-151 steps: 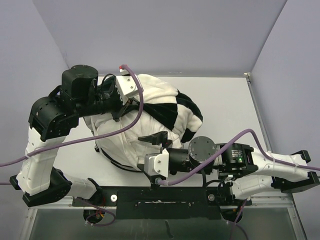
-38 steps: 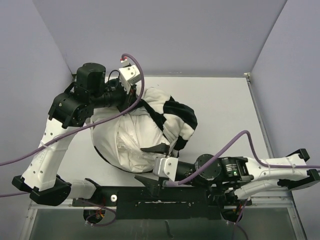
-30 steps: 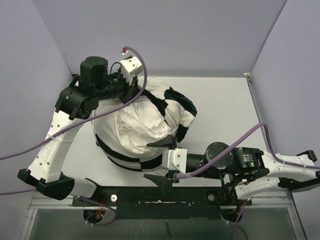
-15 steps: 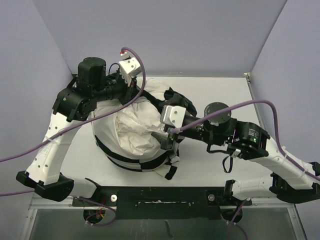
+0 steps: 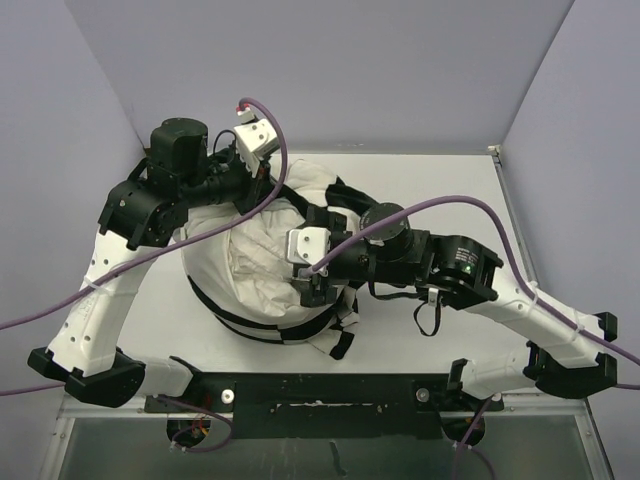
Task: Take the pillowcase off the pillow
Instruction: Remove the pillow from the pillowcase.
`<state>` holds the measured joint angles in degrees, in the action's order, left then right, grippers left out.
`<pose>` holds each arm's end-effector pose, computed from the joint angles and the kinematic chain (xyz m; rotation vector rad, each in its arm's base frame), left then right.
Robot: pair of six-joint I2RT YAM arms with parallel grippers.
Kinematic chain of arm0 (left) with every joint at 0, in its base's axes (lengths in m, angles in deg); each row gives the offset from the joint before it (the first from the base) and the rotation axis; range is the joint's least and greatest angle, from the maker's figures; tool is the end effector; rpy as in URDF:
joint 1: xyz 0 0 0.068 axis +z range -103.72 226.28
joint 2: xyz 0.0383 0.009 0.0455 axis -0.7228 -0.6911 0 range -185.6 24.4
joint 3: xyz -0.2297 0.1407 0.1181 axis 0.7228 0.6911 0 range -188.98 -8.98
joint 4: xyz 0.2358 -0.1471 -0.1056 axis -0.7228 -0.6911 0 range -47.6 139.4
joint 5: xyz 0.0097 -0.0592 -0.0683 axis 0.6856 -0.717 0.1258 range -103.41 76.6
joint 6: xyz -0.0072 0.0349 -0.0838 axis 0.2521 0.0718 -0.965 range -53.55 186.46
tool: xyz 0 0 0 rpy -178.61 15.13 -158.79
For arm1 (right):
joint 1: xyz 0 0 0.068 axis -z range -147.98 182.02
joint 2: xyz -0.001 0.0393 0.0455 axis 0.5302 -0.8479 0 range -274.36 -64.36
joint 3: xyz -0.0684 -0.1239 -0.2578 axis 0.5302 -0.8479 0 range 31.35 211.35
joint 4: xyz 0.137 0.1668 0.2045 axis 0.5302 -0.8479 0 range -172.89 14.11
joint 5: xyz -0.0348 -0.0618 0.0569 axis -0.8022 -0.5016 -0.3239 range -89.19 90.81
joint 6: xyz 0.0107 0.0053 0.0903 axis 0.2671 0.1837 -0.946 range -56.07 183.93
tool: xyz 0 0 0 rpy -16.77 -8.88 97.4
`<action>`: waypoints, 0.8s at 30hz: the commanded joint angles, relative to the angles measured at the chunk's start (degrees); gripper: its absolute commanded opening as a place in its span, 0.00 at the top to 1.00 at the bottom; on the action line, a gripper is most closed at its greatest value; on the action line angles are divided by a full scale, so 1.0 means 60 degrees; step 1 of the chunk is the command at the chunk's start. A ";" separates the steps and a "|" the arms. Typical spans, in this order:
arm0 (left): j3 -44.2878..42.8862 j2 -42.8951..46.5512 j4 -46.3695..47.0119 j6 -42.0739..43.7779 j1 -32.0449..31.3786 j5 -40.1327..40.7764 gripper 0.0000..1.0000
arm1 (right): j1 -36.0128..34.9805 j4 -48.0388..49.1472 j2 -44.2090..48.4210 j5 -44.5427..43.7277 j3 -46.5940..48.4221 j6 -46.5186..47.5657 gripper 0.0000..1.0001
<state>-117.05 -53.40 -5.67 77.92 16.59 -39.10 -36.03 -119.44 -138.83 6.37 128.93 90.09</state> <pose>0.2496 -0.1831 0.5256 0.9741 1.7663 -0.6517 0.1145 0.3048 0.5010 -1.4874 1.2915 0.5781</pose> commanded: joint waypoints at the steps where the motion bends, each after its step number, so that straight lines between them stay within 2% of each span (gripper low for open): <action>1: 0.0218 -0.0268 -0.1712 -0.0191 -0.0049 0.0529 1.00 | -0.0239 -0.0706 -0.0190 -0.1430 -0.0301 0.0372 0.16; 4: 0.0192 -0.0241 -0.1757 -0.0178 -0.0110 0.0423 1.00 | -0.0251 -0.0351 -0.0189 -0.2460 -0.0538 0.0469 0.13; 6: 0.0177 -0.0197 -0.1778 -0.0153 -0.0159 0.0341 1.00 | -0.0160 -0.0178 -0.0181 -0.2839 -0.0642 0.0364 0.15; 8: 0.0123 -0.0161 -0.1793 -0.0153 -0.0209 0.0232 1.00 | -0.0069 -0.0241 -0.0330 -0.2687 -0.0540 0.0126 0.25; 12: -0.0002 -0.0129 -0.1716 -0.0153 -0.0466 0.0049 1.00 | -0.0225 -0.0194 -0.0781 -0.1632 -0.0541 -0.0381 0.59; 15: 0.0038 -0.0080 -0.1354 -0.0111 -0.0855 0.0133 1.00 | -0.0901 0.0487 -0.1217 -0.1022 -0.0740 -0.0803 0.81; 22: 0.0104 -0.0299 -0.0231 -0.0054 -0.1592 0.0467 1.00 | -0.2545 0.1155 -0.3097 -0.0301 0.0285 -0.1070 1.00; 24: -0.0090 -0.0526 -0.0257 -0.0174 -0.1675 0.0337 1.00 | -0.2806 0.1529 -0.3326 -0.0046 0.0437 -0.1084 1.00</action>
<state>-117.53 -51.33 -10.94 78.99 9.49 -33.61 -47.03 -114.44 -149.94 -7.92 131.77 87.42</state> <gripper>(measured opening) 0.028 0.165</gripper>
